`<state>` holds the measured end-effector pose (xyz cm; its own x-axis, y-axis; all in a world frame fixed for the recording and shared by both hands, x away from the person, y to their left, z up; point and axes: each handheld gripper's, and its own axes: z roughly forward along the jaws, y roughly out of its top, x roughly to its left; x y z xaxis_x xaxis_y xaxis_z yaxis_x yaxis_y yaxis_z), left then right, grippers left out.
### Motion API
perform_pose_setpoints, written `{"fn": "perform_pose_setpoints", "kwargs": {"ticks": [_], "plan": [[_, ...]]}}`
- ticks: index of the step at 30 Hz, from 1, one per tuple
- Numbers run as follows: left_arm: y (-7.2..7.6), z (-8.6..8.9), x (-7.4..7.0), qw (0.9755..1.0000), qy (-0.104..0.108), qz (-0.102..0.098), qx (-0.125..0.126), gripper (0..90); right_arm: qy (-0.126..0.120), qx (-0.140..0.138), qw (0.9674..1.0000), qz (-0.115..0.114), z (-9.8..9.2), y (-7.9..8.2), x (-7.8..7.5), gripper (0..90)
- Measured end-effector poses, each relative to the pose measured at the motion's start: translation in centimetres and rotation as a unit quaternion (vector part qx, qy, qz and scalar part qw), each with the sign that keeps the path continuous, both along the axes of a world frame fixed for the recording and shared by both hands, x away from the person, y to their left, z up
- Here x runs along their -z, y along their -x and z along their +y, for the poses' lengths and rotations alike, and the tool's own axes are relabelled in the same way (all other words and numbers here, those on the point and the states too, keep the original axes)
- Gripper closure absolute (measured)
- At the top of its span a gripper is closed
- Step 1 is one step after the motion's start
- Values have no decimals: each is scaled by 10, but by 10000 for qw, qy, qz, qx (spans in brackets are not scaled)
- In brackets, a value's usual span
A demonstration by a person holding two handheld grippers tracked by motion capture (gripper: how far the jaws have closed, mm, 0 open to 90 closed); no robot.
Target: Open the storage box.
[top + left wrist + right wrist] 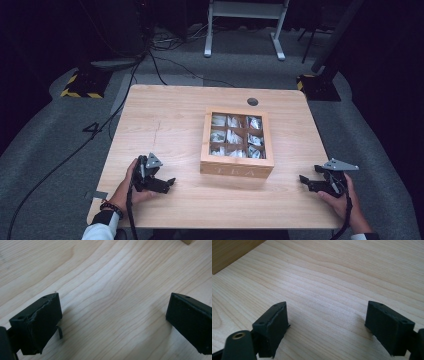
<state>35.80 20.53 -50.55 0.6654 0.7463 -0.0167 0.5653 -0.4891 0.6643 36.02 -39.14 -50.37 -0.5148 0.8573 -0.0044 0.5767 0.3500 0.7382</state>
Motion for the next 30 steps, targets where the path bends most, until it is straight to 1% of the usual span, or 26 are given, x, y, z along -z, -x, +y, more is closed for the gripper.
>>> {"fn": "perform_pose_setpoints", "kwargs": {"ticks": [2, 3, 4, 5, 8, 9, 11, 13, 16, 17, 18, 19, 20, 22, 23, 24, 25, 27, 28, 30], "plan": [[-2, -3, 0, 9999, -15, 1, 150, 5, 2, -11, 10000, 3, 0, 0, 0, 182], [-2, -3, 0, 9999, -15, 1, 150, 5, 13, -15, 10000, 20, 0, -1, 0, 182], [-3, -5, 0, 9998, -21, 6, 221, 5, 13, -15, 10000, 20, 0, -1, 0, 182], [-4, -6, 0, 9996, -15, 12, 280, 4, 53, -74, 9999, 80, 0, -3, -2, 177], [-3, -7, 0, 9997, -9, 3, 234, 5, 74, -135, 9998, 82, -1, -4, -2, 173], [-2, -7, 0, 9998, -10, 6, 183, 5, 92, -148, 9998, 111, -1, -4, -2, 170], [-1, -7, 0, 9999, -8, 15, 157, 6, 104, -162, 9997, 133, -1, -4, -3, 166], [-1, -7, 0, 9999, 1, 9, 153, 6, 139, -186, 9996, 181, 1, -6, -3, 149], [-1, -7, 0, 9998, -4, 20, 177, 6, 176, -239, 9994, 196, 4, -7, -5, 167], [0, -7, 0, 9998, -9, 9, 192, 6, 132, -304, 9994, 134, 6, -8, -8, 171], [0, -7, 0, 9998, -9, 9, 192, 6, 132, -304, 9994, 134, 6, -8, -8, 171], [0, -7, 0, 9998, -7, 11, 194, 6, 64, -332, 9994, 115, 8, -8, -10, 171], [0, -7, 0, 9998, -5, 11, 192, 5, 3, -447, 9990, 46, 13, -9, -17, 173], [0, -7, 0, 9998, -5, 10, 193, 5, -1, -494, 9988, 7, 15, -9, -19, 178], [0, -7, 0, 9998, -3, 10, 184, 5, -21, -592, 9982, -58, 22, -8, -25, 189], [0, -7, 0, 9998, -6, 10, 193, 5, -21, -592, 9982, -58, 22, -8, -25, 189], [0, -7, 0, 9998, -20, 2, 188, 6, -62, -732, 9972, -106, 30, -7, -30, 200], [1, -6, 0, 9998, -10, 8, 182, 6, -76, -772, 9969, -115, 33, -7, -32, 206], [1, -6, 0, 9998, -8, 14, 176, 6, -6, -886, 9960, -151, 44, -7, -35, 211], [1, -6, 0, 9998, -14, 21, 187, 6, -4, -940, 9955, -155, 47, -8, -36, 214]]}}
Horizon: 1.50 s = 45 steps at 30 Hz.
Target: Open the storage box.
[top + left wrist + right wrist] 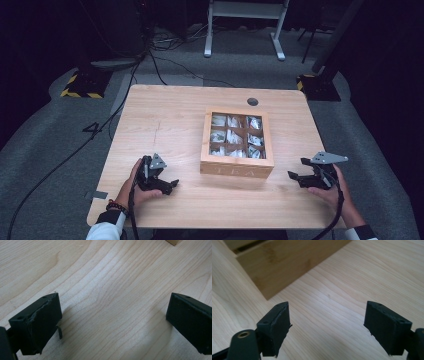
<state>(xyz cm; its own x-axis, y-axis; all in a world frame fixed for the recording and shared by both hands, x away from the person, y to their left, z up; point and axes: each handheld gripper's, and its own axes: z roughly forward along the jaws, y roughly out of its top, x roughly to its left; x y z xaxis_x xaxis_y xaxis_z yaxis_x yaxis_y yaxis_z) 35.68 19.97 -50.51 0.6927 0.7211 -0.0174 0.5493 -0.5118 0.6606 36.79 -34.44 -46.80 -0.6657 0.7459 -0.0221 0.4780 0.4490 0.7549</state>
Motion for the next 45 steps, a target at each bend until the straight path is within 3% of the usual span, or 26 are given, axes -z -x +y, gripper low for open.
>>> {"fn": "perform_pose_setpoints", "kwargs": {"ticks": [8, 17, 21, 29, 36, 45], "plan": [[1, 1, 0, 10000, -6, -13, 15, 6, -222, -345, 9991, -117, 25, 0, -16, 250], [1, 2, 0, 10000, 2, -8, 58, 6, -309, -621, 9972, -265, 44, 3, -26, 311], [2, 3, 0, 10000, 7, -10, 63, 6, -275, -803, 9961, -221, 52, 4, -27, 340], [2, 3, 0, 10000, 11, -9, 62, 6, -119, -759, 9970, -123, 61, 0, -21, 378], [2, 3, 0, 10000, 13, -9, 79, 6, -385, -825, 9958, -93, 64, -5, -18, 364], [2, 3, 0, 10000, 13, -6, 70, 6, -403, -860, 9954, -147, 70, -5, -18, 385]]}}
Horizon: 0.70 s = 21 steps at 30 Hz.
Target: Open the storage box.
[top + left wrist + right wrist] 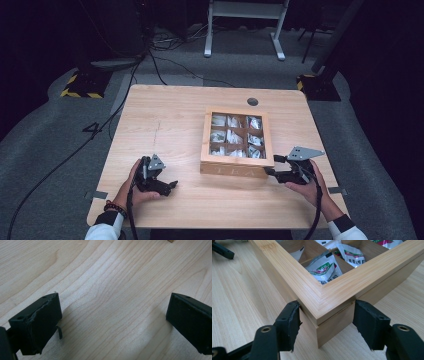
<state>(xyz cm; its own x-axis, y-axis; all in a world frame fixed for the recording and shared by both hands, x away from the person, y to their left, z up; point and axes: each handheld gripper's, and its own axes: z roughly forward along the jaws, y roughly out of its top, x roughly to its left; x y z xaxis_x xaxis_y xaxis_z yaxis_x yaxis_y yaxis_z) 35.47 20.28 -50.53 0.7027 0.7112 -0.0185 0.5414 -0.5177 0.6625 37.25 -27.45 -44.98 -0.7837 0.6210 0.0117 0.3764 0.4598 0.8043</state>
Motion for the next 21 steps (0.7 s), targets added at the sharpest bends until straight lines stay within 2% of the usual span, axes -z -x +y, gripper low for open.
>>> {"fn": "perform_pose_setpoints", "kwargs": {"ticks": [21], "plan": [[0, -1, 0, 10000, -3, -8, 19, 7, -93, 40, 9999, -56, 0, 0, -8, 371]]}}
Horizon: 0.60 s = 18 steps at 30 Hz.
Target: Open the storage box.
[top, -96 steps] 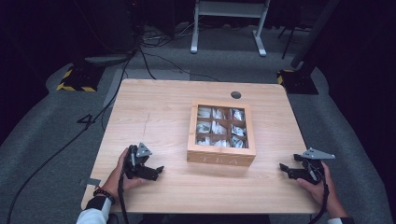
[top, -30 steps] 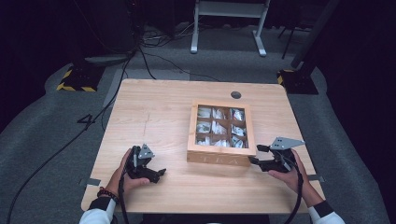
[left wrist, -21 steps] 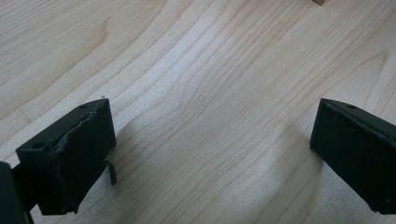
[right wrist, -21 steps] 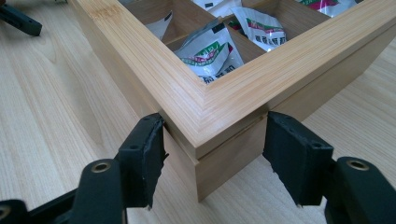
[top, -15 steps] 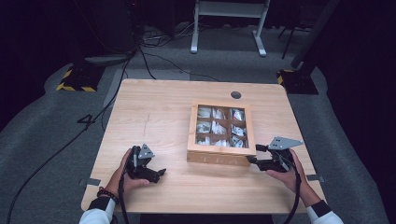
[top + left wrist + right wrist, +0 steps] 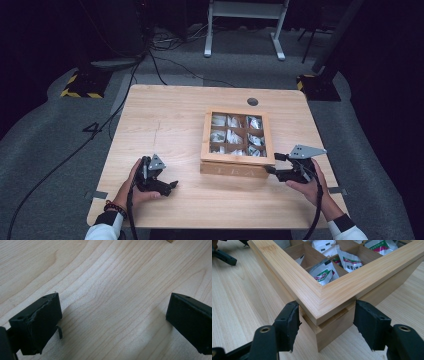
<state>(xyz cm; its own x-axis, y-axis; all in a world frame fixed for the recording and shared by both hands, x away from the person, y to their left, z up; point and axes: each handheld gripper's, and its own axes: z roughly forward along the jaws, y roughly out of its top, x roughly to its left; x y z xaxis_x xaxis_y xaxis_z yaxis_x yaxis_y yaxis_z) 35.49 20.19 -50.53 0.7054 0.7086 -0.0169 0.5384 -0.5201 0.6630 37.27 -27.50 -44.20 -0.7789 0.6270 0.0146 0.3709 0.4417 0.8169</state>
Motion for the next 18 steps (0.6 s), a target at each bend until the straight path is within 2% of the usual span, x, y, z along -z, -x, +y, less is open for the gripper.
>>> {"fn": "perform_pose_setpoints", "kwargs": {"ticks": [2, 3, 5, 6, 8, 10, 14, 15, 16, 18], "plan": [[-2, -1, -2, 9999, -73, 79, -18, 9, -1, 0, 10000, -48, 0, 1, -1, 371], [-3, -2, -4, 9998, -93, 96, -125, 32, 2, 5, 10000, -91, 0, 1, -2, 372], [-6, -1, -8, 9993, 3, 147, -333, 156, -5, 22, 9999, -132, 0, 2, -3, 373], [-7, 0, -9, 9994, 106, 212, -254, 195, -15, 24, 9999, -140, 0, 2, -4, 373], [-9, -3, -11, 9995, 86, 287, -84, 164, -14, 30, 9999, -148, 0, 2, -4, 373], [-9, -6, -14, 9999, -16, 153, -41, 173, -21, 42, 9998, -168, 0, 3, -5, 373], [-12, -8, -27, 9999, 98, -56, 1, 170, -137, 67, 9997, -199, 0, 2, -11, 367], [-15, -9, -35, 9997, 198, -121, 96, 170, -166, 78, 9996, -213, -1, 2, -13, 368], [-15, -9, -35, 9997, 198, -121, 96, 170, -166, 78, 9996, -213, -1, 2, -13, 368], [-16, -13, -43, 9993, 174, -303, 113, 170, -228, 104, 9994, -238, -1, 2, -16, 367]]}}
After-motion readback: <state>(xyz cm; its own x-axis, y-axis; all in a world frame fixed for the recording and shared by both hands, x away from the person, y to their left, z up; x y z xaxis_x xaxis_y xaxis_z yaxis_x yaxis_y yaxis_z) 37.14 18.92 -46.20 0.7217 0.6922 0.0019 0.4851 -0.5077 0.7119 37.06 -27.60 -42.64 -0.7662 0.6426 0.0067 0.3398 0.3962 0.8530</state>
